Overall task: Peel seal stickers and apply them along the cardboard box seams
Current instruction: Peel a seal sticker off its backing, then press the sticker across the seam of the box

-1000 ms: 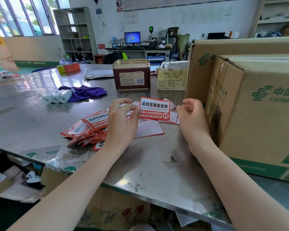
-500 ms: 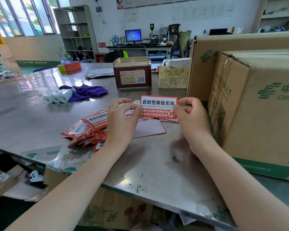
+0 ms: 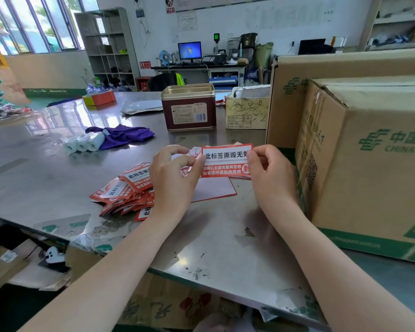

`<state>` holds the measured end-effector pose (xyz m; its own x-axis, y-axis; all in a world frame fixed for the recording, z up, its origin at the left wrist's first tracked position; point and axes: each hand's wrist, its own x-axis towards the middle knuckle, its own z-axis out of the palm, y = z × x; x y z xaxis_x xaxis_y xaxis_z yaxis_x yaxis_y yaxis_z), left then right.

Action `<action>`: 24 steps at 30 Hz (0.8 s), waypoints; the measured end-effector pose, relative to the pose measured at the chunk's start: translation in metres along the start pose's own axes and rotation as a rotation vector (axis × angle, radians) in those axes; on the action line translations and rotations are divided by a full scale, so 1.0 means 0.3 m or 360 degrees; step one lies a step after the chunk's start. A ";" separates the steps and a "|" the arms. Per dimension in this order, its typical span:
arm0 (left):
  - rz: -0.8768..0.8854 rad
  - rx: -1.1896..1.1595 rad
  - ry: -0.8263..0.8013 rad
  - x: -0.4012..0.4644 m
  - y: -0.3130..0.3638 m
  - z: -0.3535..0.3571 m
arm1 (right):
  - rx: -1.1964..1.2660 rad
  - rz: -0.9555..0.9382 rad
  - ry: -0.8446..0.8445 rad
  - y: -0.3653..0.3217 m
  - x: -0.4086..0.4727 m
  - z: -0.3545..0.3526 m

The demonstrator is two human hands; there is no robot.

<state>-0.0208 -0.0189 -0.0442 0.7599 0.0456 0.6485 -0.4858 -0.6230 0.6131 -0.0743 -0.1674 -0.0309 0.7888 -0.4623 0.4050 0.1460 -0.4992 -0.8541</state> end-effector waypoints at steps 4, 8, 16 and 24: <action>0.0029 0.0092 0.0041 -0.004 0.002 -0.002 | -0.0127 0.0023 -0.0008 0.001 0.006 -0.001; 0.0075 0.0103 0.0057 0.004 -0.001 0.002 | -0.0222 0.0014 -0.0030 -0.019 0.012 -0.002; -0.0004 0.0210 -0.0016 -0.010 0.011 -0.003 | -0.0834 -0.0264 -0.0101 -0.174 -0.006 -0.025; -0.0142 0.0116 -0.0115 0.070 0.218 -0.055 | -0.1344 -0.0602 -0.0070 -0.444 0.051 -0.149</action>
<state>-0.0437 -0.0459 0.0170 0.8291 0.0488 0.5569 -0.3841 -0.6741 0.6309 -0.1085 -0.1407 0.1036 0.8017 -0.1401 0.5810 -0.0717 -0.9877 -0.1392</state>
